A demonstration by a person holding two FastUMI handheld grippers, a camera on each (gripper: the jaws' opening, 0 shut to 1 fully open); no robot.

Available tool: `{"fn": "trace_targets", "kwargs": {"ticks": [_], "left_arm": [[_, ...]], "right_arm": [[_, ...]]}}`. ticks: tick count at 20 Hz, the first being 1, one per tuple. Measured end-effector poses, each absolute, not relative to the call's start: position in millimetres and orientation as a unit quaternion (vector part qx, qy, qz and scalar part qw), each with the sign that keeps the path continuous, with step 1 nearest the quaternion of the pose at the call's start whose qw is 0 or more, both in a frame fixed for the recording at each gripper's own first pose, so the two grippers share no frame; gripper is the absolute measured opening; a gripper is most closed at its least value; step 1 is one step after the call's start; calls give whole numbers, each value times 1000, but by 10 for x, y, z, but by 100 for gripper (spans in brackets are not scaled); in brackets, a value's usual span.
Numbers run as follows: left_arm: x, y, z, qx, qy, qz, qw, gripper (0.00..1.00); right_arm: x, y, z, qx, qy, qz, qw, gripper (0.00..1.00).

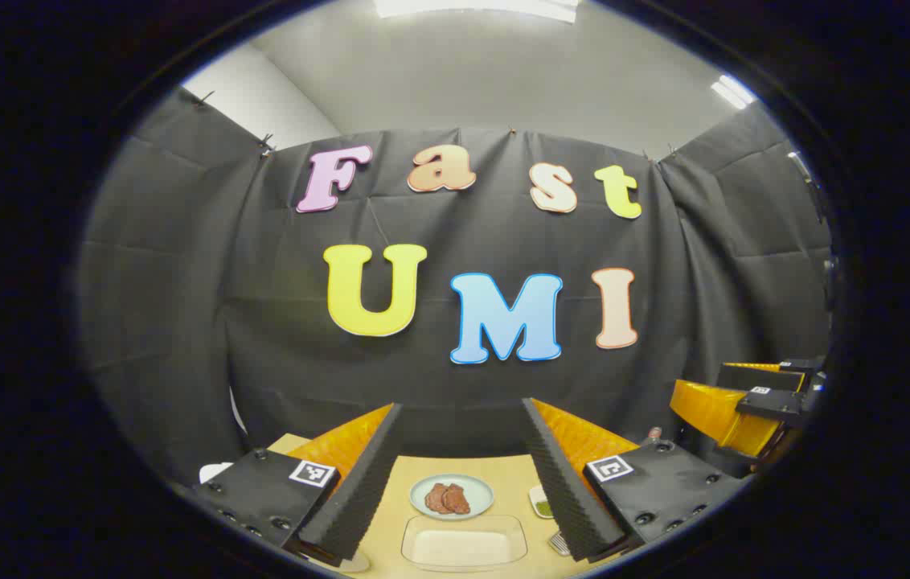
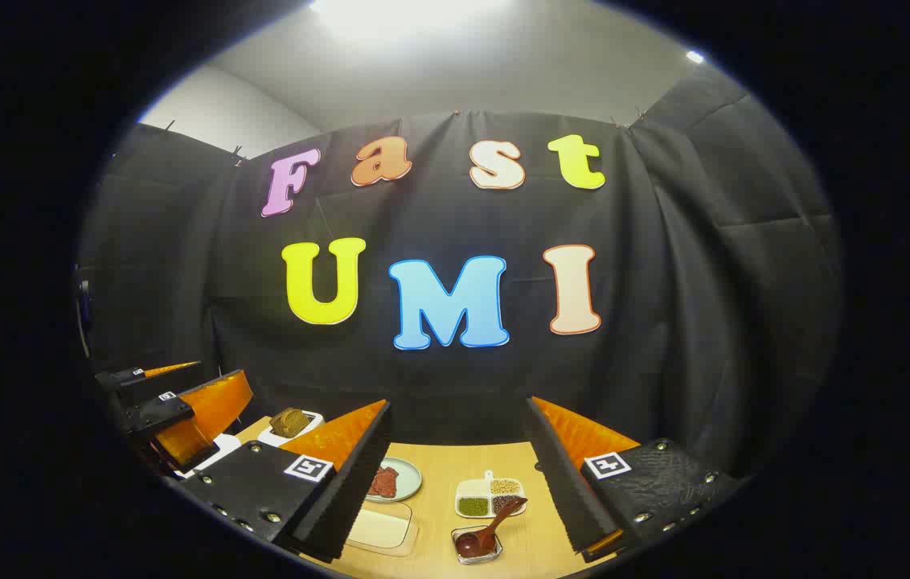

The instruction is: Close the left gripper, press the button to open the rice cooker; take a wooden spoon from the chopstick holder with the right hand, scoop a spoonful of rice and pour it into the rice cooker, then put the wooden spoon back into the chopstick holder.

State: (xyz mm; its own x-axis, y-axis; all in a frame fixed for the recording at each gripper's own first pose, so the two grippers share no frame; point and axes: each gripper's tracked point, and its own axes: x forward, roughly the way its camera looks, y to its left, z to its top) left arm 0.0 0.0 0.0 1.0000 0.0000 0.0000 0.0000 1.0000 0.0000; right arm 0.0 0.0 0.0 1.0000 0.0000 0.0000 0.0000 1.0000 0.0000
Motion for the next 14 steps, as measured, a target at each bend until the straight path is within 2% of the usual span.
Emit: {"fn": "trace_targets", "kwargs": {"ticks": [1,2,3,10,14], "left_arm": [[5,7,-10,1,1,1,1000,98],[18,-8,-12,-3,1,0,1000,93],[20,-21,-5,-5,0,-1,1000,98],[53,7,-8,1,0,3,1000,100],[40,135,-27,-3,0,11,1000,98]], "right_arm": [[12,-11,-10,1,1,1,1000,98],[31,-12,-20,1,3,2,1000,98],[41,-14,-18,1,4,1,1000,98],[137,-39,-28,7,5,4,1000,98],[165,-15,-8,2,3,5,1000,98]]}}
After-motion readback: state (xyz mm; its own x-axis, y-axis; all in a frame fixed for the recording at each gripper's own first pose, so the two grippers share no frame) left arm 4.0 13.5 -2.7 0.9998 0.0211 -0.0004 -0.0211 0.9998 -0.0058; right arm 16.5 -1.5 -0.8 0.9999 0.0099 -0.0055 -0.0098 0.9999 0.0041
